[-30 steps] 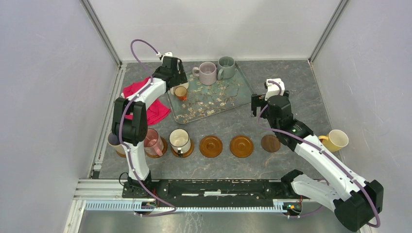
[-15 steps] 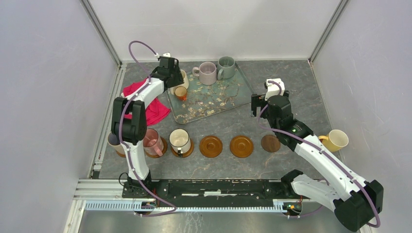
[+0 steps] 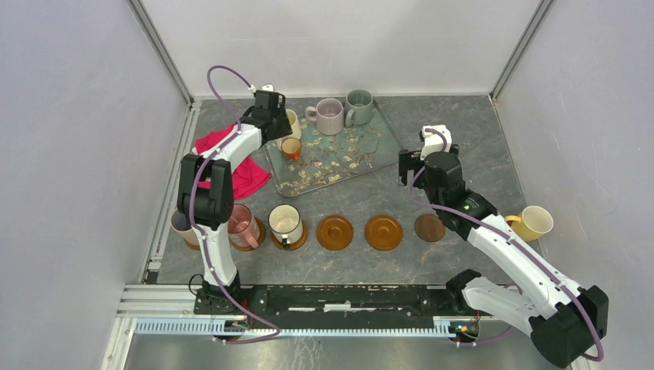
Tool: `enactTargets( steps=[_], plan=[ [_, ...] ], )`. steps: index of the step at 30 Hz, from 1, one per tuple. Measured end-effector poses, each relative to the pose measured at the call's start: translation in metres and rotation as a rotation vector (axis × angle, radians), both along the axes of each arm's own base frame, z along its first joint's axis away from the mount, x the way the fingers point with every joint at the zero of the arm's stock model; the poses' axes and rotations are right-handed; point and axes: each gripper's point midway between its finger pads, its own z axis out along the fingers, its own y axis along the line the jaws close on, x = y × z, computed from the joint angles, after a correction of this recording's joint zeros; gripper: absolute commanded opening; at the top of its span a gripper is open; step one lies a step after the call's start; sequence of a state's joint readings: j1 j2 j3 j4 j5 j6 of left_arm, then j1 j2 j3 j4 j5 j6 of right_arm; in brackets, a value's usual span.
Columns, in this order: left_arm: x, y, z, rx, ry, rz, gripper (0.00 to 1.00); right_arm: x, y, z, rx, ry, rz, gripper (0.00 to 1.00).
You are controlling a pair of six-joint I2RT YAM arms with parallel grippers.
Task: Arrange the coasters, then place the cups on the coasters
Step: Pick up the cup from the tray.
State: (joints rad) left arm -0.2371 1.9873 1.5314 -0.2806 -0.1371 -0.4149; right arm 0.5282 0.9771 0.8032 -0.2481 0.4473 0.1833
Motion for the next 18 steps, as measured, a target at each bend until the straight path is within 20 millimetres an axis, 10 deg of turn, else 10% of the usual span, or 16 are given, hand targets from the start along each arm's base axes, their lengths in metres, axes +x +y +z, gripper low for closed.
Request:
enactTargets(
  steps=[18],
  plan=[
    [-0.001, 0.002, -0.029, 0.044, 0.048, 0.020, 0.45, 0.001, 0.001, -0.004, 0.002, 0.012, 0.000, 0.98]
  ],
)
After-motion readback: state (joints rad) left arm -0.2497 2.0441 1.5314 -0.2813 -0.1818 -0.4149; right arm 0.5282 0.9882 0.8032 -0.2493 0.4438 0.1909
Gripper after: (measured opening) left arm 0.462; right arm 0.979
